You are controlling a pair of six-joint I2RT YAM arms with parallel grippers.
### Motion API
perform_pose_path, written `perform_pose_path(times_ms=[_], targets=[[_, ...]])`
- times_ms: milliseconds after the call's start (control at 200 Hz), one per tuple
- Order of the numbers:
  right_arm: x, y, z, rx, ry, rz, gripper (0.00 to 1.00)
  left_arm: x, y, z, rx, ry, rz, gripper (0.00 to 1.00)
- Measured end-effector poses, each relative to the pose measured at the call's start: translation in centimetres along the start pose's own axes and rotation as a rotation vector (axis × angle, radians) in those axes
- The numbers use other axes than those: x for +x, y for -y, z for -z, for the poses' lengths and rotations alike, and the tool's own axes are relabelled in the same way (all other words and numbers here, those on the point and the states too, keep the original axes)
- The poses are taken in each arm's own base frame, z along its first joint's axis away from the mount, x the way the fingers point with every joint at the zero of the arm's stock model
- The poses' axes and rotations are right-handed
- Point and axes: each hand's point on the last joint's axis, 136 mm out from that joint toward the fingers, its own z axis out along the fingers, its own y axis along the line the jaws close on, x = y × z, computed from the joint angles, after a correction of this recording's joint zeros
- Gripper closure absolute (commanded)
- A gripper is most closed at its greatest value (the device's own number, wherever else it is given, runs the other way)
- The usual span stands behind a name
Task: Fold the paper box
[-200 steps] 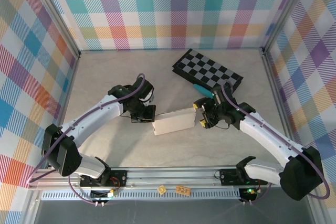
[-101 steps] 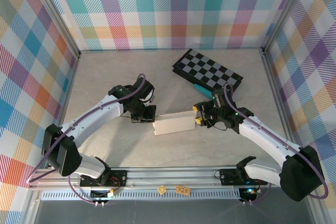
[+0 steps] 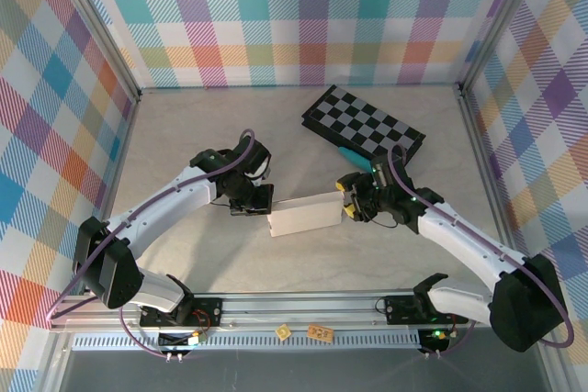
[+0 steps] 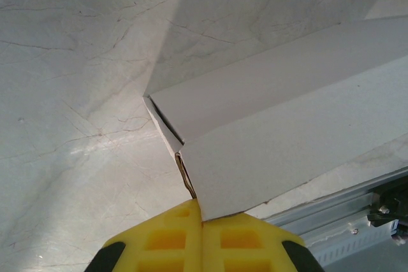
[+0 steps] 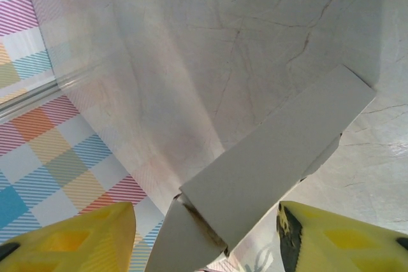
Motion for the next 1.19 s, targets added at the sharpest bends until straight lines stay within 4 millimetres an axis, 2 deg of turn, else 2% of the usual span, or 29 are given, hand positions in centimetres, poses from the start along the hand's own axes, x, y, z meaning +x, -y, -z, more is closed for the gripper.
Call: perform_pose_path(times_ms=[210, 340, 410, 480, 630, 895, 1090, 1195], targets=[[0.2, -0.7, 1.7, -0.075, 0.014, -0.008, 0.44, 0.2, 0.2, -0.1, -0.003, 0.005, 0.000, 1.00], [0.0, 0.6, 1.2, -0.061, 0.014, -0.037, 0.49, 0.0, 0.3, -0.1, 0.000, 0.014, 0.001, 1.00], [0.0, 0.2, 1.1, -0.077, 0.014, -0.038, 0.50, -0.1, 0.3, -0.1, -0.002, 0.019, 0.003, 1.00], [-0.1, 0.0, 0.8, -0.080, 0.013, -0.041, 0.57, -0.1, 0.3, -0.1, -0.002, 0.022, 0.006, 1.00], [-0.2, -0.3, 0.6, -0.092, 0.012, -0.039, 0.65, -0.1, 0.3, -0.1, -0.003, 0.023, 0.012, 1.00], [-0.2, -0.3, 0.6, -0.091, 0.009, -0.038, 0.64, 0.0, 0.3, -0.1, -0.003, 0.022, 0.013, 1.00], [-0.1, -0.1, 0.7, -0.093, 0.006, -0.036, 0.69, 0.0, 0.3, -0.2, -0.003, 0.022, 0.016, 1.00], [-0.1, 0.0, 0.7, -0.089, 0.001, -0.035, 0.61, 0.0, 0.3, -0.2, -0.002, 0.021, 0.016, 1.00]])
